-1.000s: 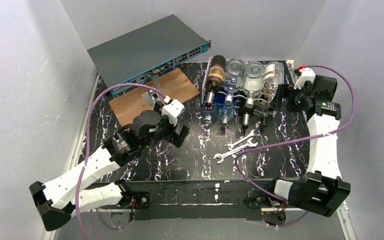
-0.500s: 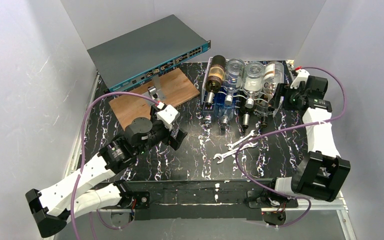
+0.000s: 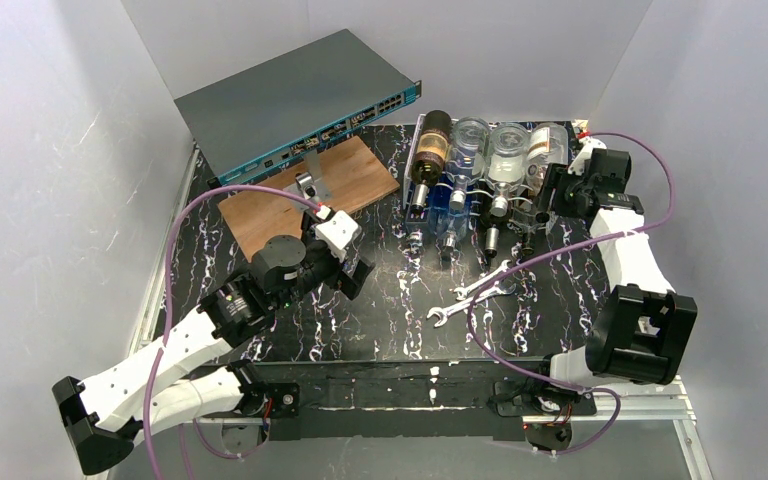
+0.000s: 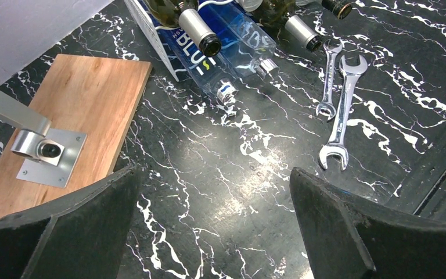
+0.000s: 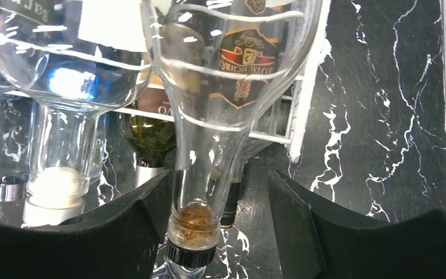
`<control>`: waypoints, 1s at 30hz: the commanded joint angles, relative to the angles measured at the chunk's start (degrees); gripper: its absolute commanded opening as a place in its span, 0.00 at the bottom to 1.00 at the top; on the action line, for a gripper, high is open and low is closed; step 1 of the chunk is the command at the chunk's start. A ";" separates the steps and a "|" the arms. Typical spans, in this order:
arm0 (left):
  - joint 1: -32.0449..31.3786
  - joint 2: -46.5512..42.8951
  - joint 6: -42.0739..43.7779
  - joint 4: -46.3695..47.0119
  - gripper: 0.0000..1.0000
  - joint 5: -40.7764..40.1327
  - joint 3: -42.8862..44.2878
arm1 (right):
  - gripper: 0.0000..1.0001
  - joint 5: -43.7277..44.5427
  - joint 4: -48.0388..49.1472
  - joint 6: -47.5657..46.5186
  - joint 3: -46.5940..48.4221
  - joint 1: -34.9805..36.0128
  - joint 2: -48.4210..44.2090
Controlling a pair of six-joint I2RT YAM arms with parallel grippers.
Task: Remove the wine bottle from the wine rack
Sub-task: Pick up the wine bottle from the wine rack.
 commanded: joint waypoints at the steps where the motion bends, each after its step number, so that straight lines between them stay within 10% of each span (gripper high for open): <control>1: 0.01 -1.04 1.37 1.82 0.99 -1.98 -1.02 | 0.68 3.48 3.25 3.59 0.30 0.74 0.72; 30: 0.01 -0.89 2.11 2.39 0.99 -2.77 -1.71 | 0.62 3.78 4.12 8.76 -1.05 1.21 1.98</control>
